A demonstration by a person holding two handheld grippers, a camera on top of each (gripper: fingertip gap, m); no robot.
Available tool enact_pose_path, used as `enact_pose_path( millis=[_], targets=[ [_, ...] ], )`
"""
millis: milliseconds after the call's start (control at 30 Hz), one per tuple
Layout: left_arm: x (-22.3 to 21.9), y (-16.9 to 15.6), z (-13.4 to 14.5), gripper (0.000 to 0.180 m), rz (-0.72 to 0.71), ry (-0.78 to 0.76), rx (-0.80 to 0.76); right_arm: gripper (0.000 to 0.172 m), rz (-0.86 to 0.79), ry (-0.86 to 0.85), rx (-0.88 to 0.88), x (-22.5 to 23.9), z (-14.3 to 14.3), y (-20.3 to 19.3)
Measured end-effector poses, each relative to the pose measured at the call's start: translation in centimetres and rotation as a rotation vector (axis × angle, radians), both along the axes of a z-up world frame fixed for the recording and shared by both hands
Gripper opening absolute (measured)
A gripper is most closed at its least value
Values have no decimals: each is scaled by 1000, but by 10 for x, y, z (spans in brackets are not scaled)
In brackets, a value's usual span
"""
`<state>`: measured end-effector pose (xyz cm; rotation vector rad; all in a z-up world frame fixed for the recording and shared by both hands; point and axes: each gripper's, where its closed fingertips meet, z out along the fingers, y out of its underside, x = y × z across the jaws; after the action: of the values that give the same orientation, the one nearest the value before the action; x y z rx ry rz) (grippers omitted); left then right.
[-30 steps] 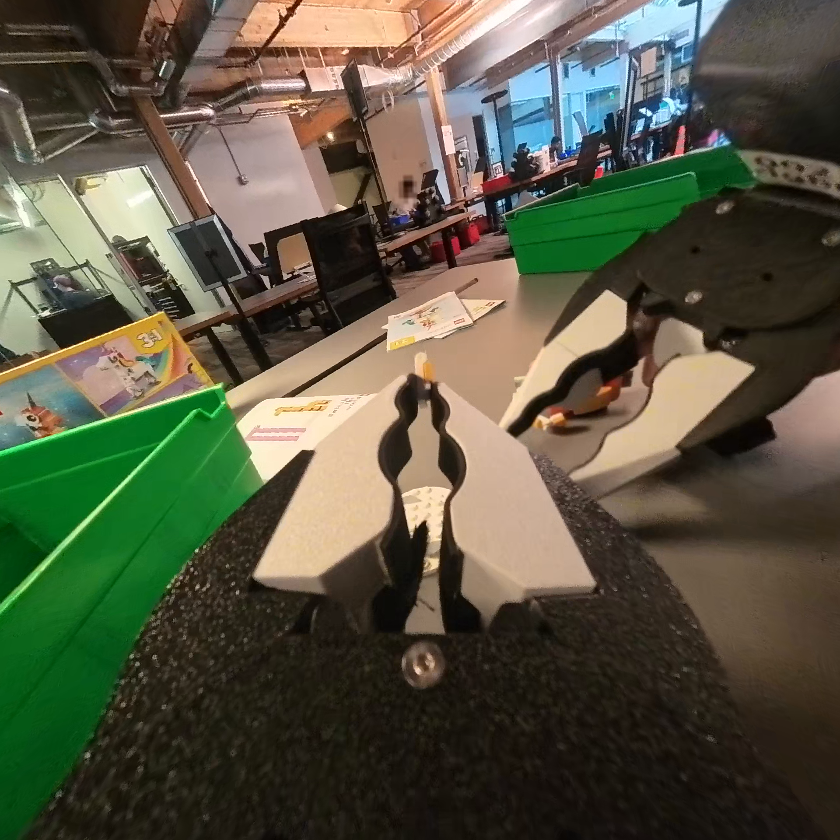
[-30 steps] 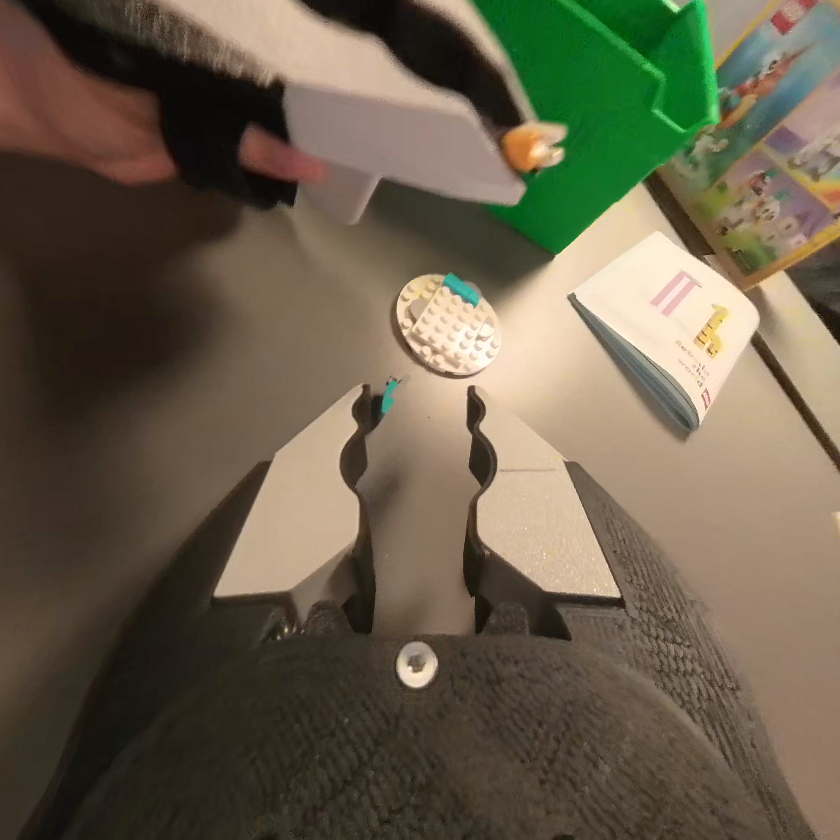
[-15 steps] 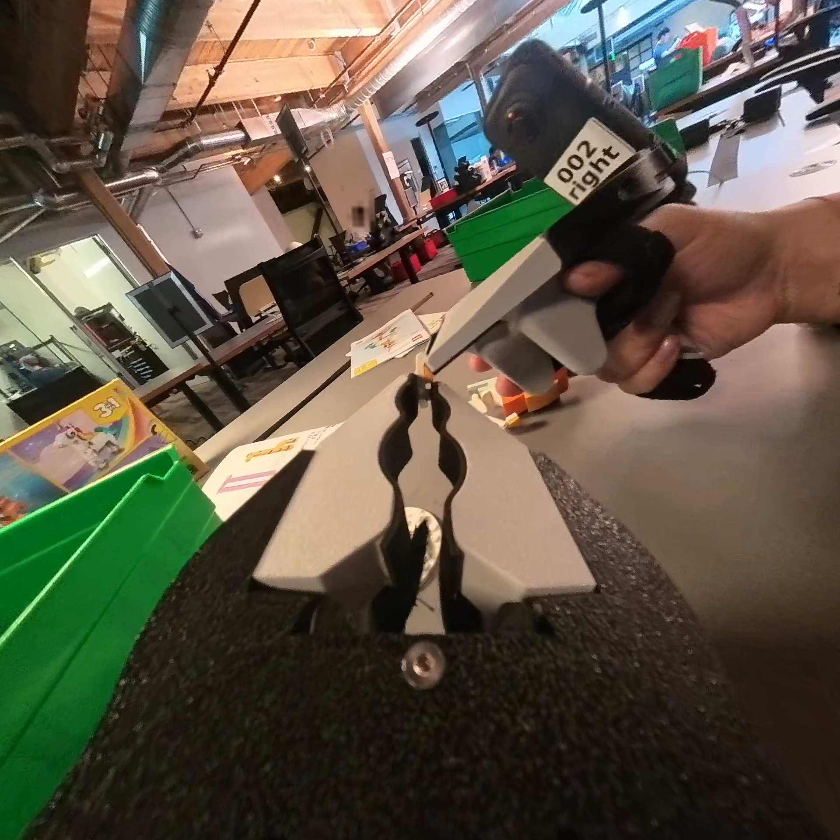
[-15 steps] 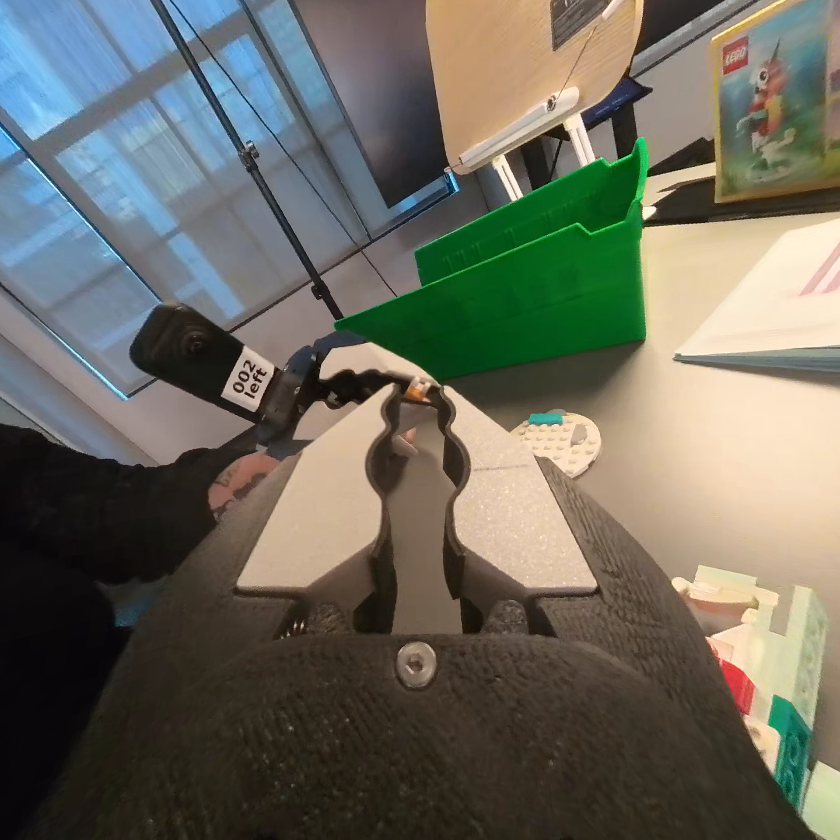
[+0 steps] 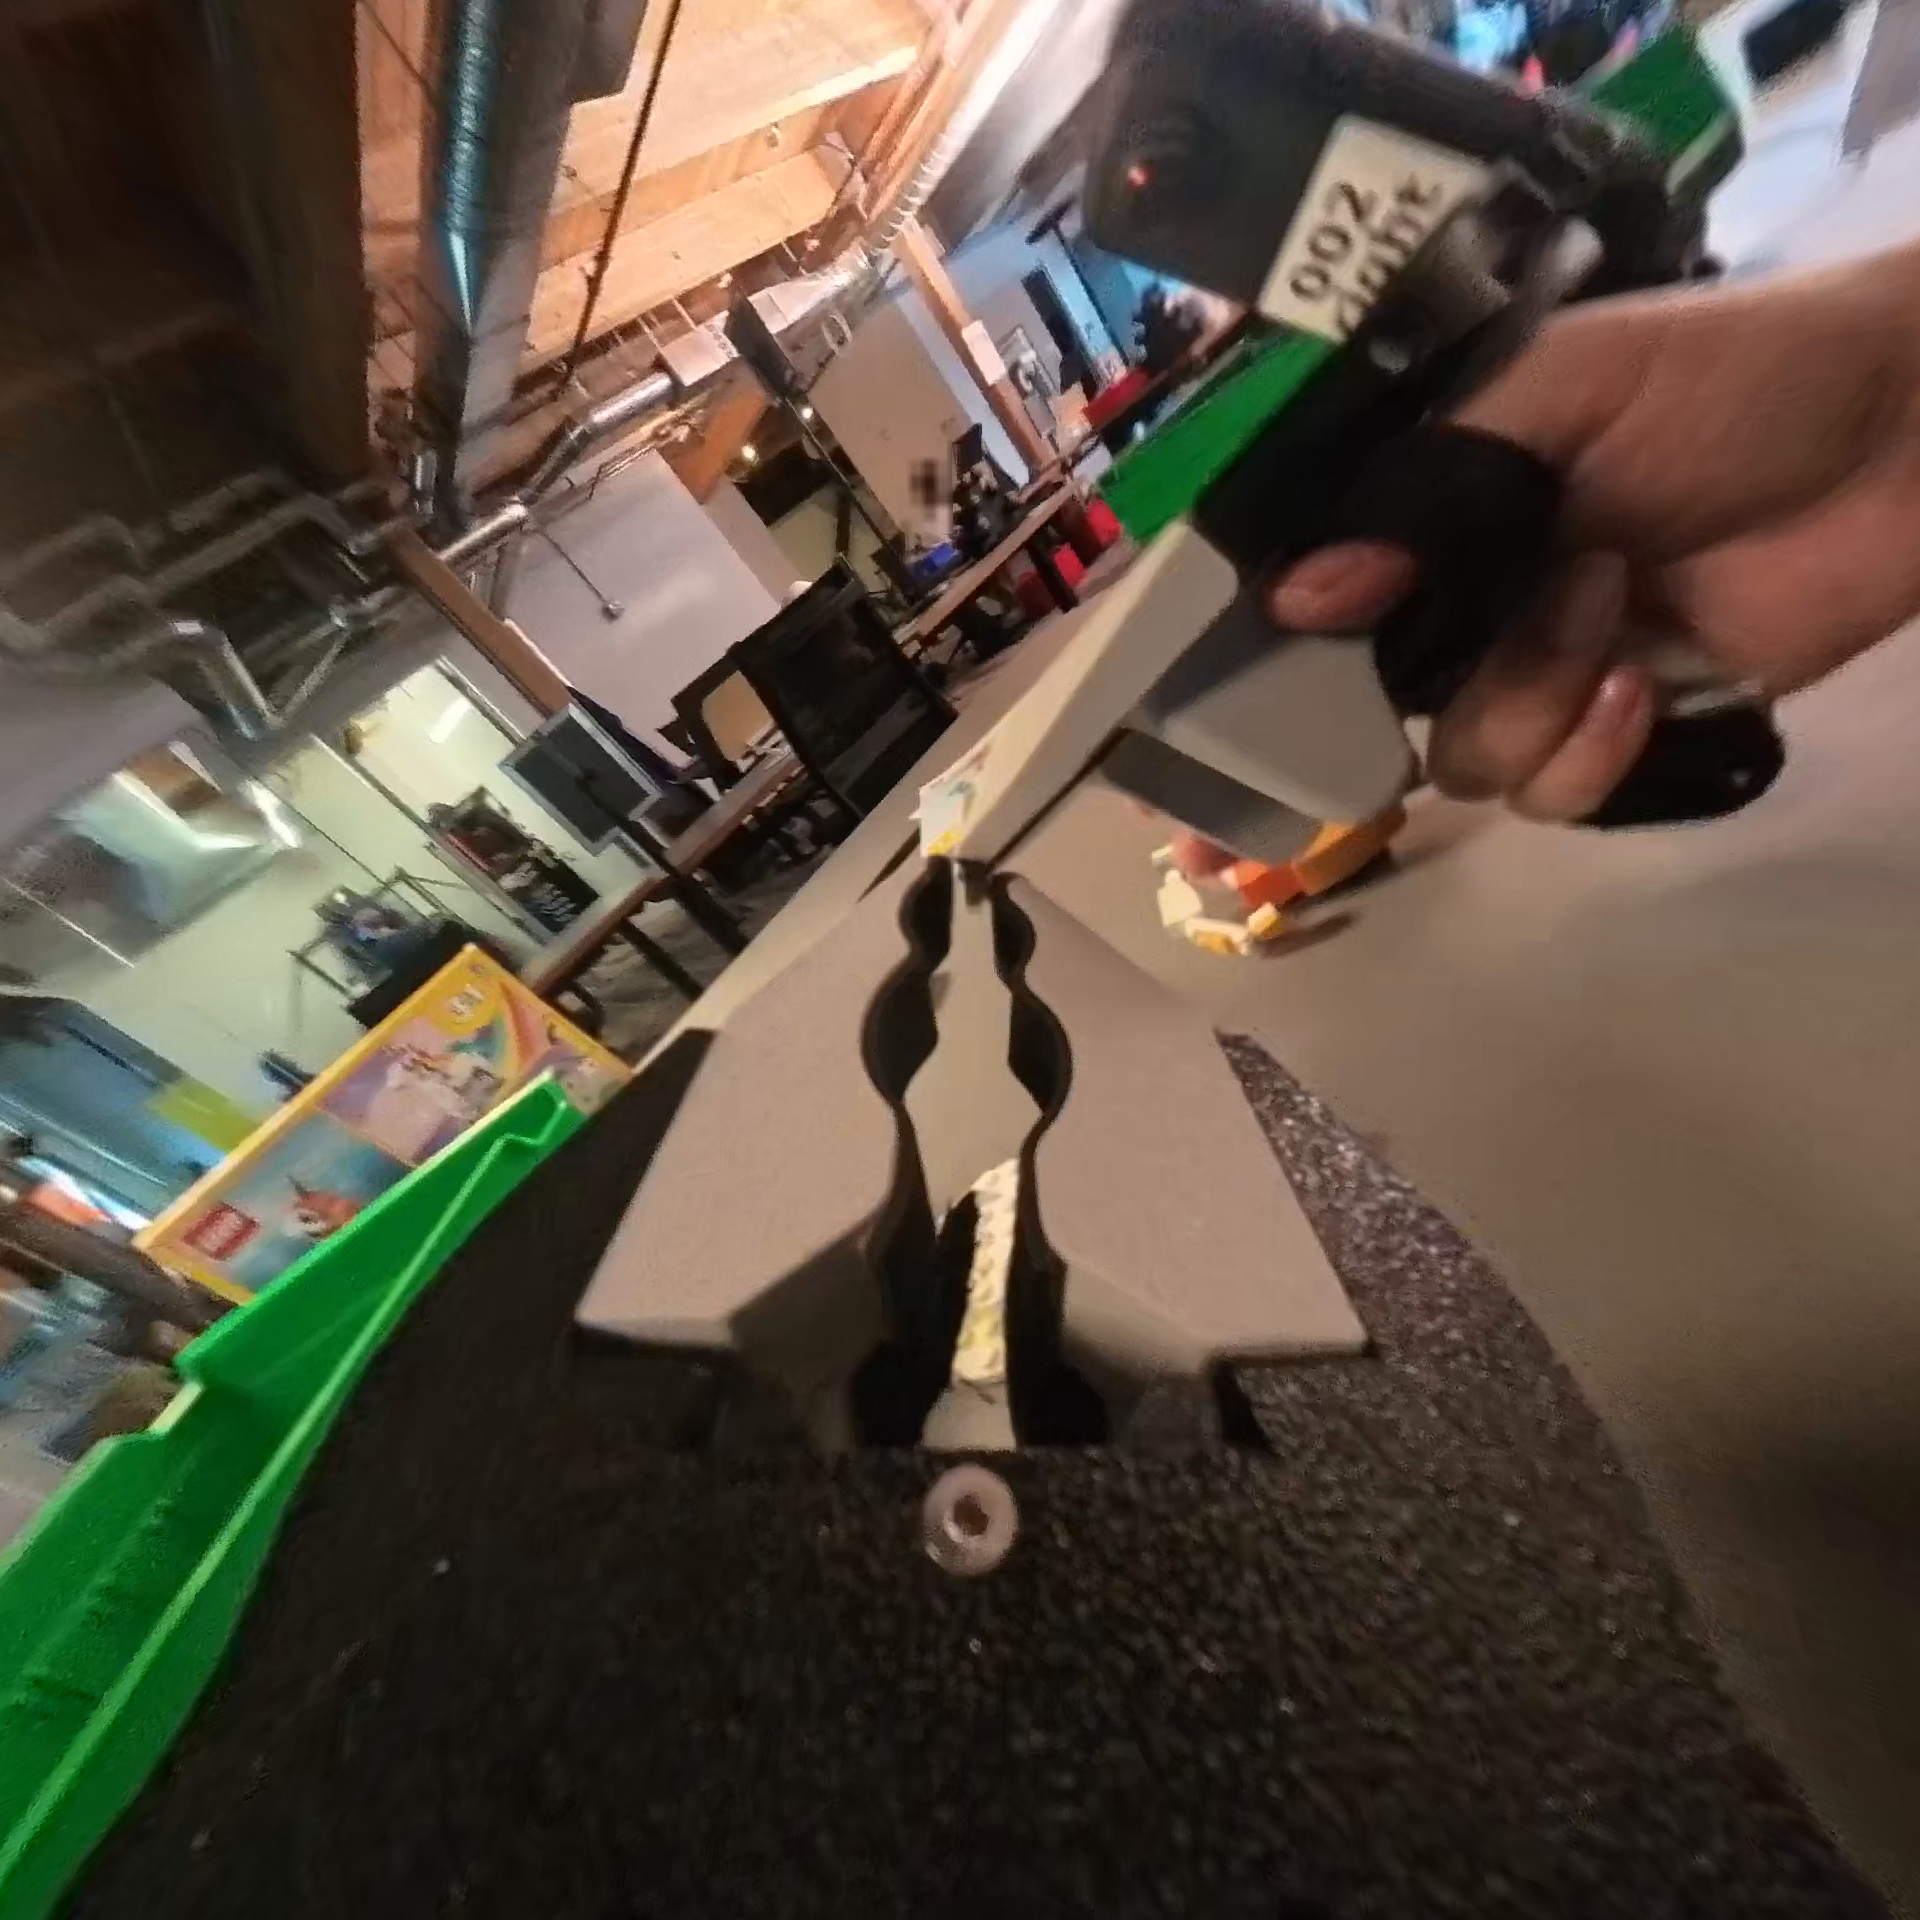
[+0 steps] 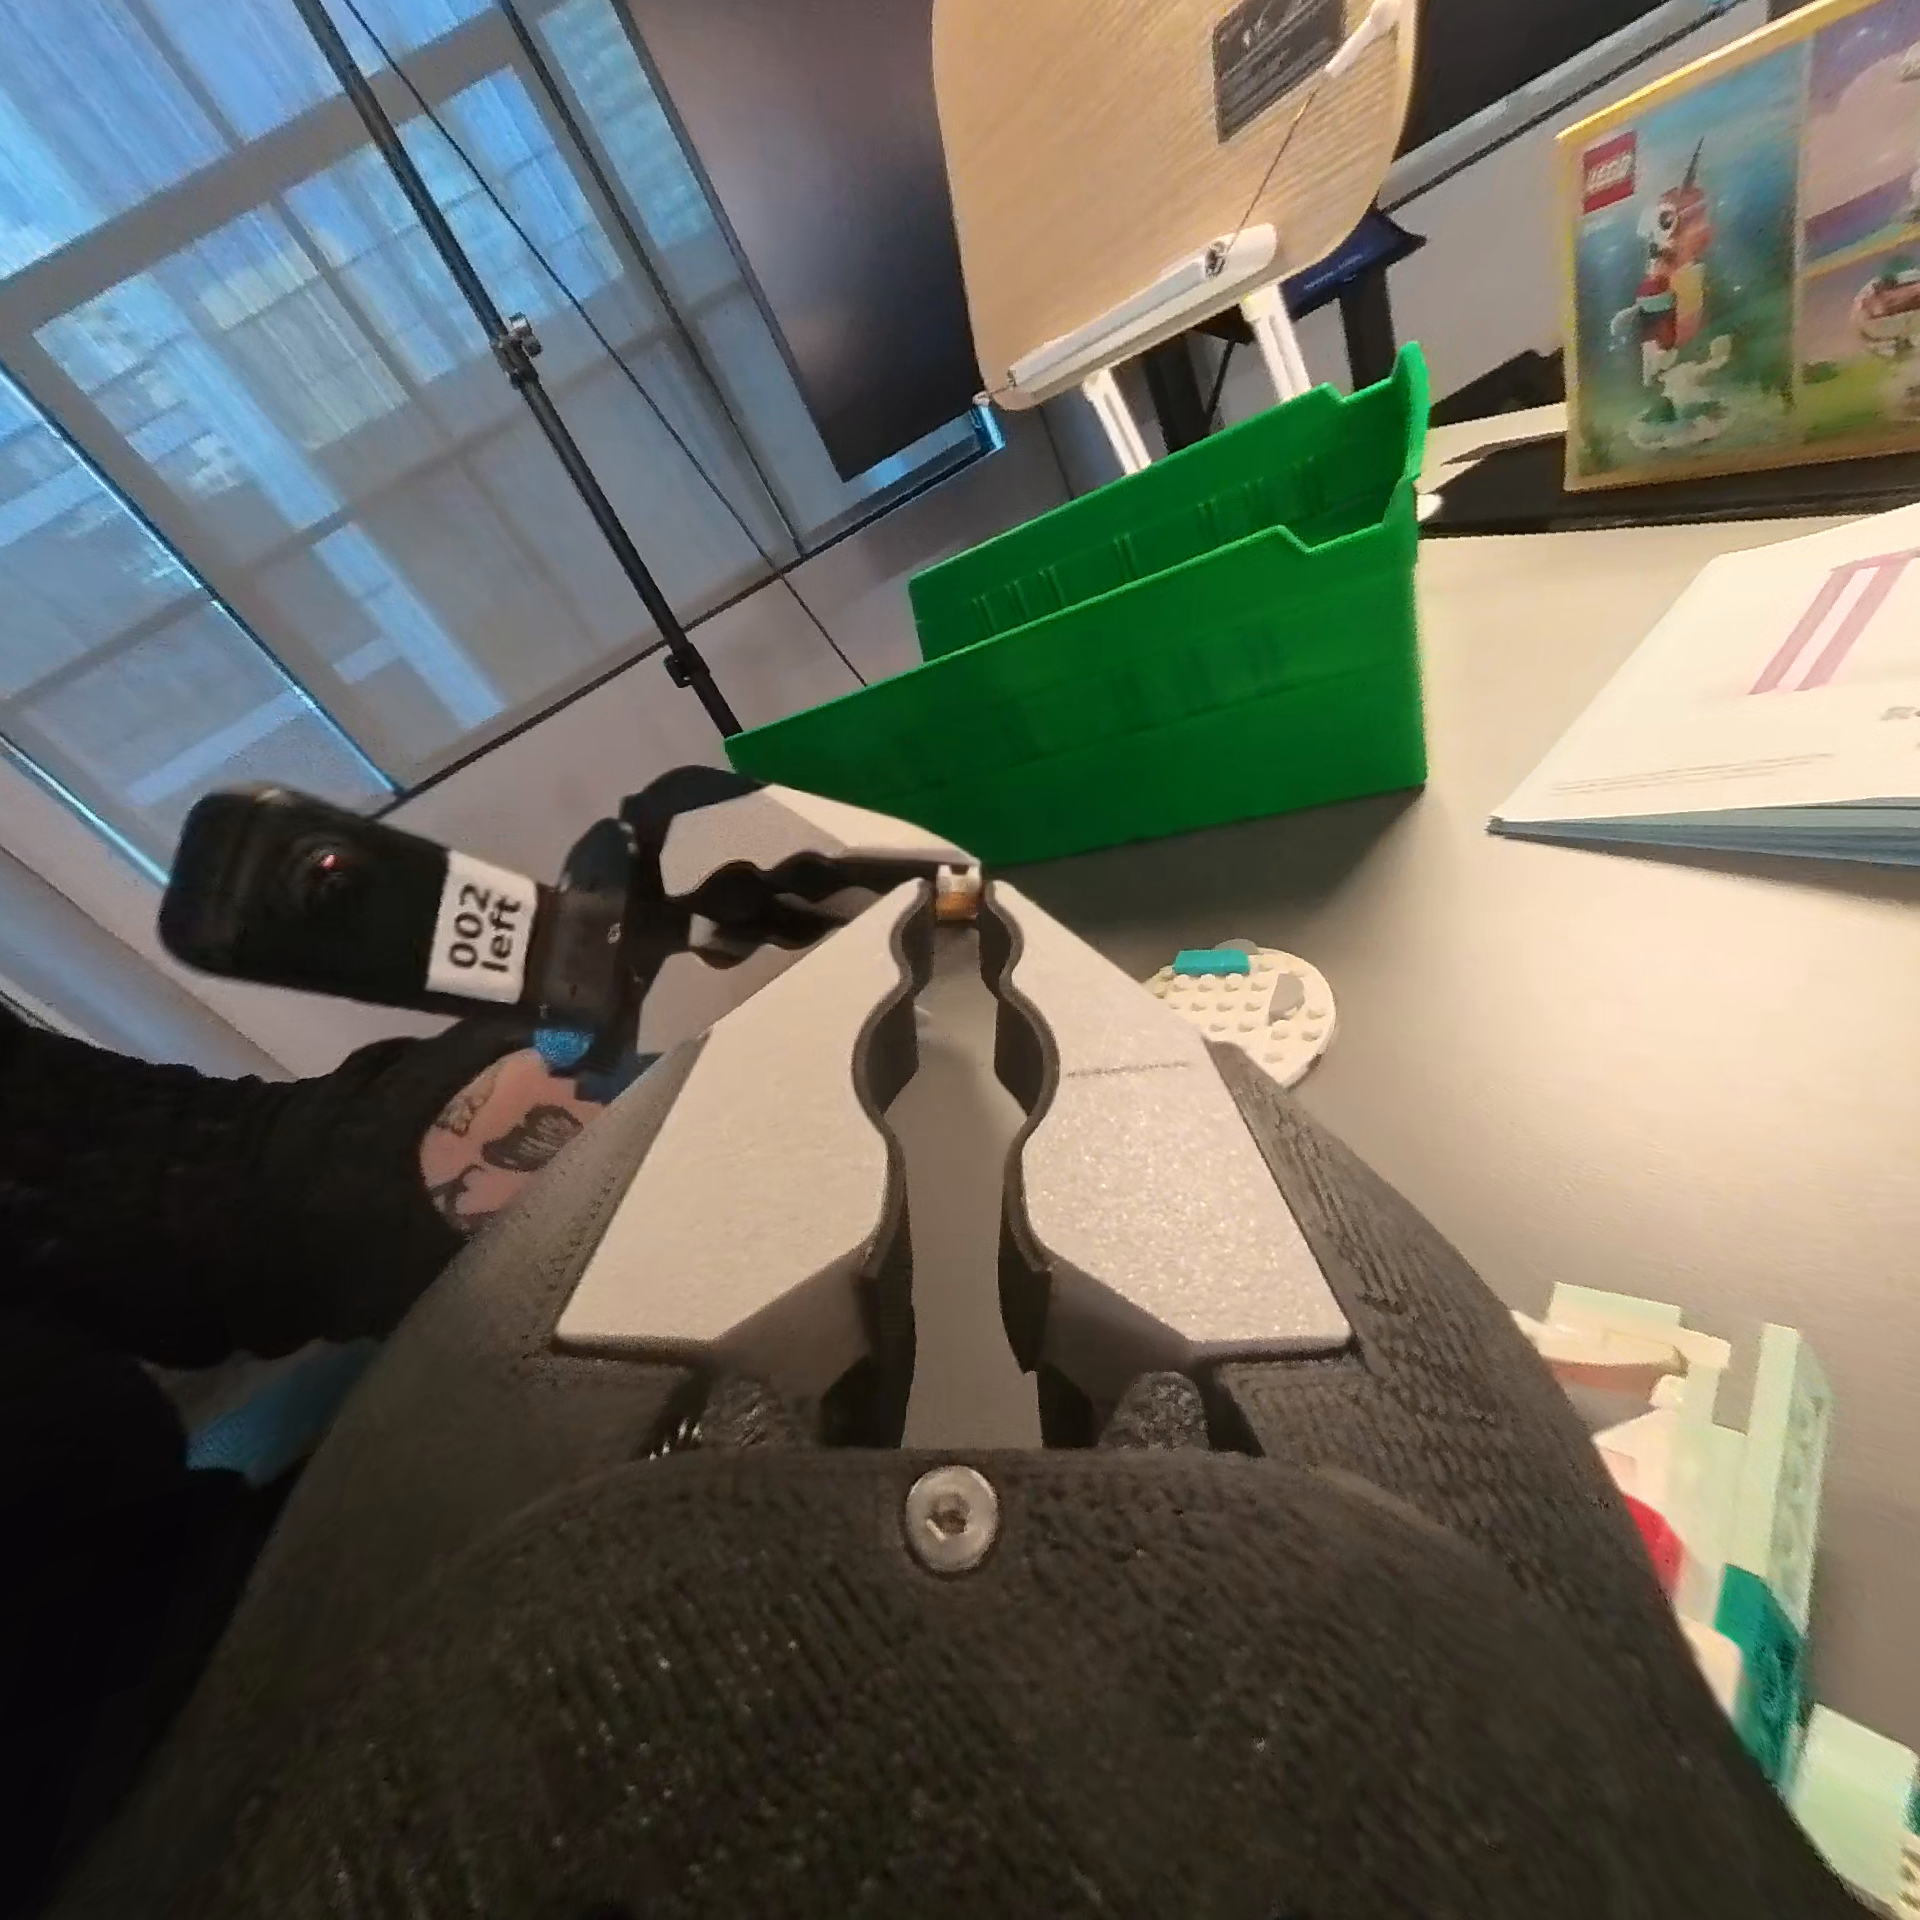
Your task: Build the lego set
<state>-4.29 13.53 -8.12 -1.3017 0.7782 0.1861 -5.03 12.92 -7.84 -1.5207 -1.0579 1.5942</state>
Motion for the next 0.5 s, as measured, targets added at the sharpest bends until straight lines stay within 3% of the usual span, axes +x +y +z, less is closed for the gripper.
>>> enact_pose_path(
  millis=[100, 267, 367, 500],
  targets=[
    [1, -1, -1, 2, 13, 69, 23, 6, 18, 3, -6, 1, 1, -1],
    [1, -5, 4, 1, -36, -25, -47, 6, 23, 43, 7, 1, 8, -5],
    [3, -6, 3, 0, -60, -57, -83, 6, 25, 18, 125, 3, 6, -8],
    [8, -13, -3, 0, -125, 23, -107, 5, 122, -69, 274, 11, -9, -16]
  ],
)
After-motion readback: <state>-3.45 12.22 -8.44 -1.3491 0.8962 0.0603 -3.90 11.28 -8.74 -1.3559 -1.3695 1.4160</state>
